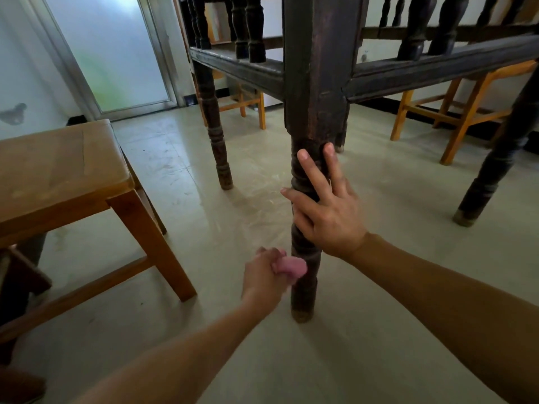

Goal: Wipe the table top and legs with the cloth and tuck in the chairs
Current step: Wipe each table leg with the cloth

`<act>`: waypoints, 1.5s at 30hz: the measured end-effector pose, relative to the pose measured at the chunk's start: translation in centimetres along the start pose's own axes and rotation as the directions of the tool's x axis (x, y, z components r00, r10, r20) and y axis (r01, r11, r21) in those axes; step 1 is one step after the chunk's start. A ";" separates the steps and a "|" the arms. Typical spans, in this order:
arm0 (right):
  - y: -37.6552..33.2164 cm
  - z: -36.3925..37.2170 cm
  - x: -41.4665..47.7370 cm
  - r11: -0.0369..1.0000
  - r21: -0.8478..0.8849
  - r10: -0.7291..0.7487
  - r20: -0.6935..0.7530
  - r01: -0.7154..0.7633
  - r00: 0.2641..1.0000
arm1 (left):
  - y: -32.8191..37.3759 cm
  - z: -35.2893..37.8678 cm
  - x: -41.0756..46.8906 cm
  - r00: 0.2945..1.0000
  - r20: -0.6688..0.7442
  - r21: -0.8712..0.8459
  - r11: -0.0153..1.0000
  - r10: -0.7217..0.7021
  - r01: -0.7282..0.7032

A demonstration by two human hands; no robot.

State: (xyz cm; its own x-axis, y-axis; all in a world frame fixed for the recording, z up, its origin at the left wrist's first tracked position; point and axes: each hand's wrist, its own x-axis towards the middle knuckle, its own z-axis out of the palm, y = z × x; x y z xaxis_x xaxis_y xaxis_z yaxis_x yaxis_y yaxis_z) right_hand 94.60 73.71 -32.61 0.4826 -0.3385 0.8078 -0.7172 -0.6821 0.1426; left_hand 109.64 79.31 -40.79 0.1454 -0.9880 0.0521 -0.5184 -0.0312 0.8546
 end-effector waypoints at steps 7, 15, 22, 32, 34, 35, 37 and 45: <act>-0.3 1.2 0.0 1.000 -0.017 0.015 -0.099 -0.017 0.995 | 1.2 3.2 -2.9 0.983 0.183 0.083 0.996 0.000 -0.016; 0.0 1.6 0.0 1.000 -0.031 -0.008 -0.121 0.004 0.993 | -0.8 1.1 0.7 0.936 -0.086 -0.089 0.939 -0.340 0.333; -0.1 2.0 0.2 0.998 -0.054 -0.017 -0.183 0.007 0.983 | -2.6 5.9 -3.0 0.774 0.490 0.007 0.890 -0.400 0.456; -0.1 2.4 0.4 1.000 -0.021 -0.005 -0.224 0.000 0.975 | -2.8 4.8 1.0 0.846 0.114 -0.173 0.828 -0.521 0.533; -0.1 2.5 0.5 1.000 -0.017 -0.007 -0.231 0.003 0.973 | -3.2 4.8 1.0 0.842 0.191 -0.160 0.831 -0.504 0.533; 0.0 2.5 0.5 1.000 -0.014 -0.006 -0.233 0.003 0.973 | -3.5 4.2 1.1 0.830 0.247 -0.144 0.828 -0.501 0.542; 0.0 2.5 0.6 1.000 -0.009 -0.001 -0.234 -0.001 0.972 | -3.8 3.2 0.7 0.776 0.381 -0.069 0.822 -0.502 0.566; 0.1 2.6 0.6 1.000 0.004 0.006 -0.230 -0.006 0.973 | -4.7 6.7 2.1 0.787 0.072 -0.253 0.752 -0.613 0.608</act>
State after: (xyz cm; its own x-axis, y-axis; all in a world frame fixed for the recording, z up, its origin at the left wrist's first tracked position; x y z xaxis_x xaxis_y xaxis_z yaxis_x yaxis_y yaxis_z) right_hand 96.14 71.80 -33.63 0.3493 -0.1846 0.9187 -0.7180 -0.6827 0.1358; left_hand 106.76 76.41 -48.12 0.3713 -0.7695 -0.5197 -0.0881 -0.5864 0.8052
